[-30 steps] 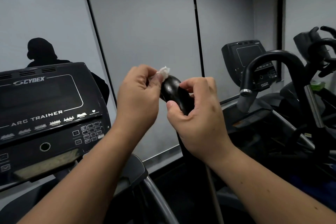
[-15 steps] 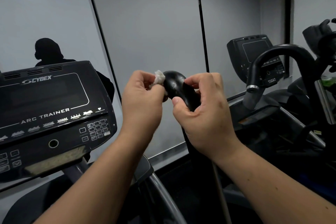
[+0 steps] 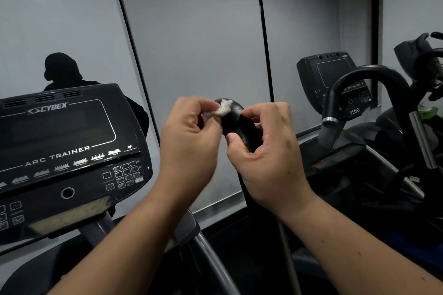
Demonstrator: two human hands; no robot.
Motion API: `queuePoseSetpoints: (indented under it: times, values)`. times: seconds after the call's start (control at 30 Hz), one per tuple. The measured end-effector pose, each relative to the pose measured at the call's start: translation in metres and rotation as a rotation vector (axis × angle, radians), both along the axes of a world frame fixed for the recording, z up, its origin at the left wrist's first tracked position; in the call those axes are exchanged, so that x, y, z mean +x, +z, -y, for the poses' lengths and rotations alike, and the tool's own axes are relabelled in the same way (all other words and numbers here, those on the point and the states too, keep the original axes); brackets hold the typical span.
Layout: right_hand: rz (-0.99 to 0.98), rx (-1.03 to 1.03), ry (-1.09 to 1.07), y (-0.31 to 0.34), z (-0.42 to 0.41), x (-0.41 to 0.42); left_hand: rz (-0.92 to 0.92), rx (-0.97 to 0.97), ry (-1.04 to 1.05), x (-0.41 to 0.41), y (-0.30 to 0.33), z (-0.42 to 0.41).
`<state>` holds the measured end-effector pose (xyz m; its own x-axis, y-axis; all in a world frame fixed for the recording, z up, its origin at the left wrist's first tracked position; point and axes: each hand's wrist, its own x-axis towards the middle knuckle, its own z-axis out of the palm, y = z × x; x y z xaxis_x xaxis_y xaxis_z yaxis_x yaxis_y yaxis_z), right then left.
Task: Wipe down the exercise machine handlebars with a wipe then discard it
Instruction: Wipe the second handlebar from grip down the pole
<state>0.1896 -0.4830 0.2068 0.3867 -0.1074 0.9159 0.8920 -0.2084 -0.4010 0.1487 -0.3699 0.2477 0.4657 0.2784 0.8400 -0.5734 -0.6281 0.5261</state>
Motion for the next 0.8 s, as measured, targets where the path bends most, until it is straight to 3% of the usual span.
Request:
queuePoseSetpoints:
  times: [0.1,0.27,0.4,0.53,0.67,0.8]
  values:
    - [0.002,0.004,-0.004,0.0,-0.001,0.001,-0.067,-0.038,0.032,0.011,0.021,-0.01]
    - [0.026,0.008,0.045,0.0,0.001,0.001,-0.043,0.313,0.09,-0.007,0.02,0.011]
    - [0.018,0.004,0.002,-0.001,-0.001,0.001,-0.155,0.212,0.134,0.01,0.044,-0.002]
    - [0.03,0.007,0.05,-0.001,0.001,0.001,-0.119,0.464,0.151,0.001,0.041,0.013]
    - [0.022,0.019,0.006,-0.001,-0.001,0.001,-0.193,0.406,0.235,0.011,0.057,0.004]
    - [0.02,0.003,0.039,-0.001,0.001,0.0,-0.196,0.549,0.233,0.005,0.055,0.016]
